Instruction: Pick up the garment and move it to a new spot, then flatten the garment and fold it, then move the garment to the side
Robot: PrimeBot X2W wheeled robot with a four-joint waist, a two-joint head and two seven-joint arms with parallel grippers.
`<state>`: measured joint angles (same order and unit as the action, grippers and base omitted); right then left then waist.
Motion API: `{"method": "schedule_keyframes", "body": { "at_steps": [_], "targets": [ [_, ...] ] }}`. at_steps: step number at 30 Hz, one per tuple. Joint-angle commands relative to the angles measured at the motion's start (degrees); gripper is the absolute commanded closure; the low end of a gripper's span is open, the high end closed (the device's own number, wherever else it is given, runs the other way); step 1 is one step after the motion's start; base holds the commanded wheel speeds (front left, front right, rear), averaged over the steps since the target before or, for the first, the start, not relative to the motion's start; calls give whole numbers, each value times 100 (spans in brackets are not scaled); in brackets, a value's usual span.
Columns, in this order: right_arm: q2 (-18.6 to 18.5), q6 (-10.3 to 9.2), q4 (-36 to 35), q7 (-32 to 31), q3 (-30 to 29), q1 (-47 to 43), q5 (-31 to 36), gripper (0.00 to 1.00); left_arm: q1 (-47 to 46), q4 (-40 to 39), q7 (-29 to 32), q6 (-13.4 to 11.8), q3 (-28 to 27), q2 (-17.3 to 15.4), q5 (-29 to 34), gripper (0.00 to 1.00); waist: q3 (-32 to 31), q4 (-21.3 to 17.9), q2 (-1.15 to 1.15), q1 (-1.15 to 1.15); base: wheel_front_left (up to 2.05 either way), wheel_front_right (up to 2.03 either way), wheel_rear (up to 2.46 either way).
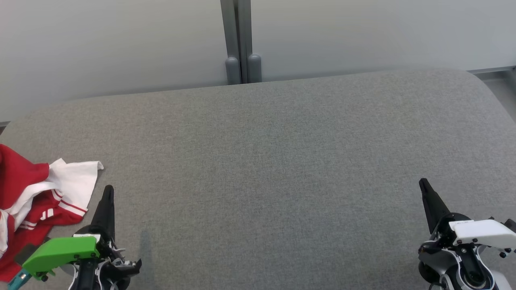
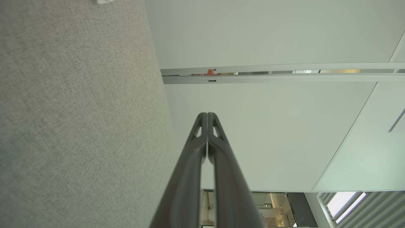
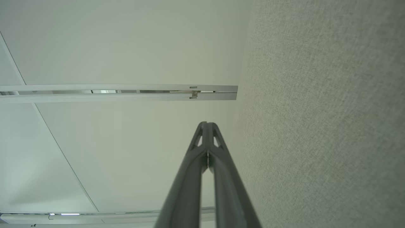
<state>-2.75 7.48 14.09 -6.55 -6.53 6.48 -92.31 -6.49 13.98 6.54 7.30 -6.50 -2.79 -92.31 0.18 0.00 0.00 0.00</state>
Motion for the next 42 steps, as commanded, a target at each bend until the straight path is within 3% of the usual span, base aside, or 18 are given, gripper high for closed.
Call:
{"method": "schedule_keyframes", "body": {
  "at_steps": [1, 12, 27, 42],
  "targets": [
    [6, 0, 22, 1, -1, -2, 2, 0, 1, 25, -2, -1, 3, 3, 0, 0, 0, 0, 0, 0, 0, 0, 0],
    [-77, 0, 170, 240, 174, -5, 473, 0, -23, 272, -244, -5, 161, -95, 379, 0, 9, 12, 0, 0, 0, 0, 0],
    [-73, 0, 163, 629, 258, 218, 2620, 0, -154, 353, -631, -54, 384, -285, 2575, 0, 30, 34, 0, 0, 0, 0, 0],
    [-43, 1, 262, 954, 256, 387, 4336, 0, -194, 410, -955, -110, 619, -432, 4052, 0, 51, 58, 0, 0, 0, 0, 0]
  ]
}}
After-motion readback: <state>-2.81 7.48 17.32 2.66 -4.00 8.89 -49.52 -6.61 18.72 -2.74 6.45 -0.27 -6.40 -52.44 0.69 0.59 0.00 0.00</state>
